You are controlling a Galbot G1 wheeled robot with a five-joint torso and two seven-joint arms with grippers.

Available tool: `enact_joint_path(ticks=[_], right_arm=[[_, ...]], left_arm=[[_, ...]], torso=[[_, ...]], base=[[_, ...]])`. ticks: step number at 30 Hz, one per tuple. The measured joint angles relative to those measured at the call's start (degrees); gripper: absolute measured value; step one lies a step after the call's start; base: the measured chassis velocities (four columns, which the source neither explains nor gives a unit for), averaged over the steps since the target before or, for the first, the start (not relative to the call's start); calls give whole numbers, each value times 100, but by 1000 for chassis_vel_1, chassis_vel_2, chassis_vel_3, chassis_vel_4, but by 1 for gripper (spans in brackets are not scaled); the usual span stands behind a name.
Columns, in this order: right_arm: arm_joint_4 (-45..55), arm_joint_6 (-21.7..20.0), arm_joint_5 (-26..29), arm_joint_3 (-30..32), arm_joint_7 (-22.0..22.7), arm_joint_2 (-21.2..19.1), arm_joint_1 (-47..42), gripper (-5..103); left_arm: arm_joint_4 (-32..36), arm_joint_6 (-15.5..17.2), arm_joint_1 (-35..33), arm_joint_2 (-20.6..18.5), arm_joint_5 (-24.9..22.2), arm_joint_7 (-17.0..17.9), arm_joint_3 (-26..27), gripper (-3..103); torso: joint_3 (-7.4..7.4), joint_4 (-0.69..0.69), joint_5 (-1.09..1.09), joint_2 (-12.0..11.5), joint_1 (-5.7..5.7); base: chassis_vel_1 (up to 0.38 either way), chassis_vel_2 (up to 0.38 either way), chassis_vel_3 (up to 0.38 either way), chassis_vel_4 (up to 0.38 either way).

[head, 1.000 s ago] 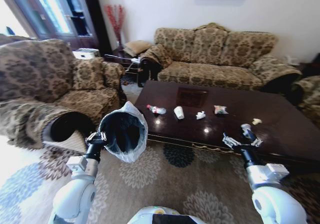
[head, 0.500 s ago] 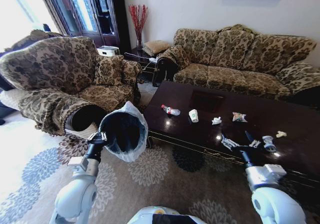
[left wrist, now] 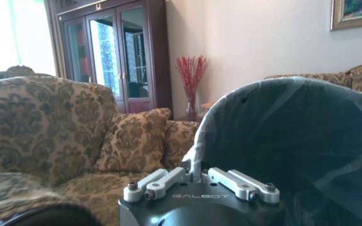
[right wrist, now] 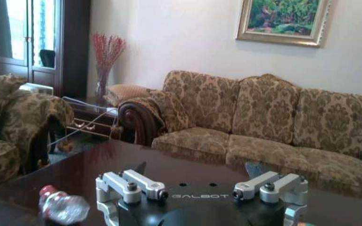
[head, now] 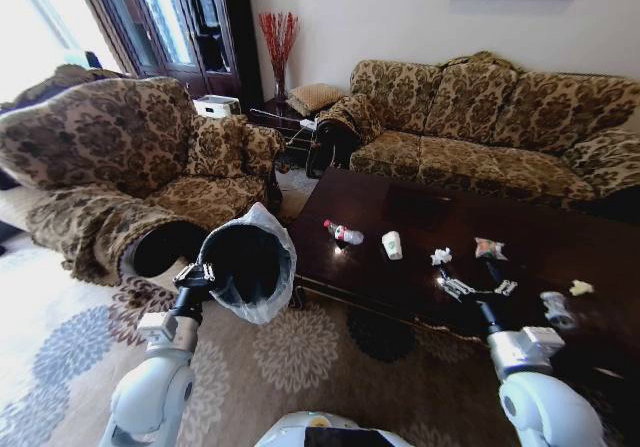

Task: Move to the front of the table and place the trash on the table into the trash bin.

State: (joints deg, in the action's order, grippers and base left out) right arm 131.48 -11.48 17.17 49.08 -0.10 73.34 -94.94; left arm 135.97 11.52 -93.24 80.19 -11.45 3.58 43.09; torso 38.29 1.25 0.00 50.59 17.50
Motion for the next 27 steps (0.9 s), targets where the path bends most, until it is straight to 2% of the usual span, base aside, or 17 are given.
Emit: enact_joint_path(ticks=[19,27], right_arm=[[-4,-6,0,-6,0,-6,5,100],[-4,-6,1,-4,0,-6,4,100]], left_arm=[[-2,5,1,0,4,2,-2,1],[-2,8,1,0,2,1,-3,1]], torso=[[0,1,-1,0,0],[-1,0,0,0,-3]], base=[[-236,240,247,-234],[-61,51,50,-47]])
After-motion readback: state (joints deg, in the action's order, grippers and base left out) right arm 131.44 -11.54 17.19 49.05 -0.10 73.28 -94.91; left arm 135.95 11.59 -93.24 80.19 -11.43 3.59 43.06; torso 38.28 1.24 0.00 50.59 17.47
